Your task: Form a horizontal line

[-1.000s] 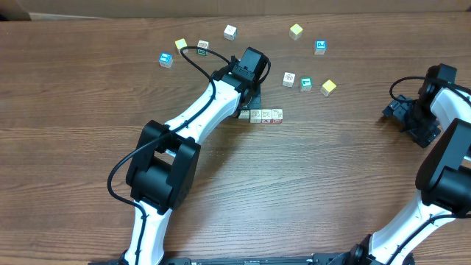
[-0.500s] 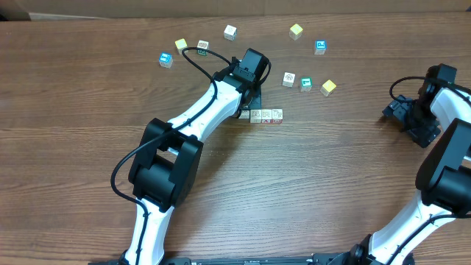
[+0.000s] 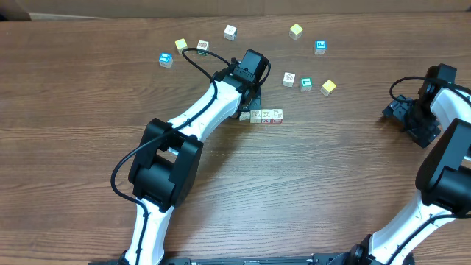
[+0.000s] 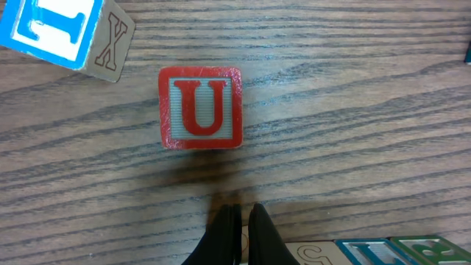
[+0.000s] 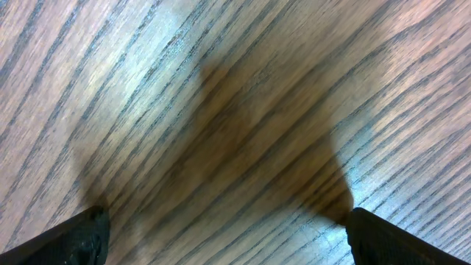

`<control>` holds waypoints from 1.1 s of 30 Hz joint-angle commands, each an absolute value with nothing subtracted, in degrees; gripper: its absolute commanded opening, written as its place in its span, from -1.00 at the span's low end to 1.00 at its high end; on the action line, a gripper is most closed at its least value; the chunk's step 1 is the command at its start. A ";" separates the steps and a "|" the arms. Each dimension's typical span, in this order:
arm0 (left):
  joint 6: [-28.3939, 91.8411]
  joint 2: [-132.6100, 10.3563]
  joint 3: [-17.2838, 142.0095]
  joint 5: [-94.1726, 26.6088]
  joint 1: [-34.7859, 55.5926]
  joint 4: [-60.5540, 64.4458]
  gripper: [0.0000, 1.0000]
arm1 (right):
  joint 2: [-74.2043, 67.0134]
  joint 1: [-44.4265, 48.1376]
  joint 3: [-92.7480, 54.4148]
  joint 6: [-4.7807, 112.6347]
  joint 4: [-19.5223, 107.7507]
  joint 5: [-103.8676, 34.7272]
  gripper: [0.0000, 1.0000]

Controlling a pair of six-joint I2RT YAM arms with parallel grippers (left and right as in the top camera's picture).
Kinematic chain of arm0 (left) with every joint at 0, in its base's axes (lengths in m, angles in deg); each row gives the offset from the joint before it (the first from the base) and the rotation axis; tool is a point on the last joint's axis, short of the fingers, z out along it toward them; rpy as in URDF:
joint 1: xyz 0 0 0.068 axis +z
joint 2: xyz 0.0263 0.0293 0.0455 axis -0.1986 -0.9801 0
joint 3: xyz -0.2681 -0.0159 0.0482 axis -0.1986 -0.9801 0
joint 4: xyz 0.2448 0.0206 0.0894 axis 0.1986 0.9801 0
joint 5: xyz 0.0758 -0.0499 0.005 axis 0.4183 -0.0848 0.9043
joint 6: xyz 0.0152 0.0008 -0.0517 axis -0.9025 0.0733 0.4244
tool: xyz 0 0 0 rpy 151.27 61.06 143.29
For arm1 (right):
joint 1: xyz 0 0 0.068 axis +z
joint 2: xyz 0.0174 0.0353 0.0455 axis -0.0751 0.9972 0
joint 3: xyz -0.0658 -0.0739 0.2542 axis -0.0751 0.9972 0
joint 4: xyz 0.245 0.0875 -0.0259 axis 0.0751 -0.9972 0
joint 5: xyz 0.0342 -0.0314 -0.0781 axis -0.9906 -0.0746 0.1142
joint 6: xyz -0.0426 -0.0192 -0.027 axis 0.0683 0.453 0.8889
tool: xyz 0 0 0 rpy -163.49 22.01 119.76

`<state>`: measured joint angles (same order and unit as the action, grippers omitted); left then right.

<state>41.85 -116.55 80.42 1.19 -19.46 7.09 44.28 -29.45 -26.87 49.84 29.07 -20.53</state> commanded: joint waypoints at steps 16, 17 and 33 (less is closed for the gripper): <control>40.67 -117.42 81.49 -0.93 -19.31 6.48 -0.92 | 44.92 -29.78 -26.32 49.84 29.07 -19.04 1.00; 40.67 -117.42 81.49 -0.91 -19.31 6.50 -0.92 | 44.92 -29.78 -26.32 49.84 29.07 -19.04 1.00; 40.28 -117.42 81.49 -1.81 -19.33 6.79 -0.92 | 44.92 -29.78 -26.35 49.84 29.07 -19.04 1.00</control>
<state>41.57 -116.55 80.39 -1.06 -19.46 6.77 44.28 -29.45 -26.87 49.84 29.04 -20.51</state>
